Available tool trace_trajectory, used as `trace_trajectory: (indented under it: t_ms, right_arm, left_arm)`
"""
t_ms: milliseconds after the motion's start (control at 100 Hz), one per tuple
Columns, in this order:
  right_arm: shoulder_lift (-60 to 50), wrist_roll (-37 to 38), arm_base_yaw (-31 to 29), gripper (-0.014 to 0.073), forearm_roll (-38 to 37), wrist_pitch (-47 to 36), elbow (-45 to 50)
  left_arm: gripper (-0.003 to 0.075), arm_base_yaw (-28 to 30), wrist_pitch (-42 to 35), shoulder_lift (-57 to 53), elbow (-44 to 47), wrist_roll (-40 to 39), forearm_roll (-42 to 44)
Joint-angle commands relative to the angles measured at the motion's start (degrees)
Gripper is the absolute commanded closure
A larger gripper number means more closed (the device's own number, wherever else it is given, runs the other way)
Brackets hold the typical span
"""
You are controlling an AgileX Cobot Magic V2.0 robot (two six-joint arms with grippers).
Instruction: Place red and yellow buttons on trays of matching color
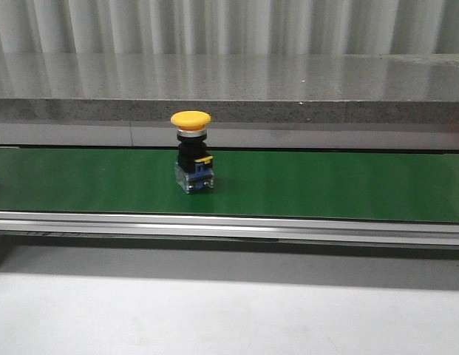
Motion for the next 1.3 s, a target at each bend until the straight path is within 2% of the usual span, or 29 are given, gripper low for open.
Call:
trace_trajectory:
  t_ms: [0,270,500,550,600,750,820,990,1290]
  right_arm:
    - [0.6,-0.4,0.2,0.0659,0.5,-3.9,-1.4]
    - [2.7,0.5,1.3,0.0658,0.9,-4.0,-2.5]
    - [14.7,0.6,5.8,0.0646,0.9,-2.8,-9.3]
    - [18.2,0.6,7.1,0.0606,0.9,-2.0,-11.2]
    - [21.8,0.6,8.6,0.0531,0.9,-1.0,-13.4]
    - [32.6,0.6,12.0,0.0171,1.6,1.0,-19.0]
    - [37.1,0.6,12.9,0.0082,3.0,1.8,-21.5]
    - [48.6,0.6,14.3,0.0072,6.6,3.9,-27.2]
    - [67.6,0.6,17.9,0.0072,6.8,10.3,-37.3]
  left_arm:
    - [0.0741,-0.6,-3.8,-3.7,0.5,0.1,-0.2]
    - [0.0741,-0.6,-0.4,-12.4,7.0,0.1,-0.2]
    - [0.0741,-0.6,-0.4,-13.8,8.2,0.1,-0.2]
    - [0.0741,-0.6,-0.6,-13.8,8.2,0.1,-0.2]
    - [0.0741,-0.6,-0.6,-13.8,8.2,0.1,0.1]
    - [0.0741,-0.6,-0.7,-13.8,8.2,0.1,0.1]
    - [0.0741,-0.6,-0.7,-13.8,8.2,0.1,0.1]
    - [0.0741,-0.6,-0.7,-13.8,8.2,0.1,0.1]
    - [0.0741,-0.6,-0.7,-13.8,8.2,0.1,0.1]
